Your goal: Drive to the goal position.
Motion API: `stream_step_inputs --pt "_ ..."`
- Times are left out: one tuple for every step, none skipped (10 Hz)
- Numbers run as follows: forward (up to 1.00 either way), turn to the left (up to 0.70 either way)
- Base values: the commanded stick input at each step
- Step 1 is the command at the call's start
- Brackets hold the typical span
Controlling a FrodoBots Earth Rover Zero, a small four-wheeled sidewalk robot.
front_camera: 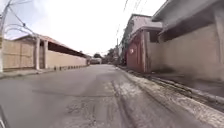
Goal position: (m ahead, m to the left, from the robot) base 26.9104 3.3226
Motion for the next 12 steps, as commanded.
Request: stream_step_inputs --pt "0.70 0.04" --pt "0.70 0.04" --pt "0.70 0.04" --pt "0.70 0.04" --pt "0.70 0.04" --pt "0.70 0.04" --pt "0.70 0.04" --pt "0.70 0.04" --pt "0.70 0.04" --pt "0.70 0.04" --pt "0.70 0.04" --pt "0.70 0.04"
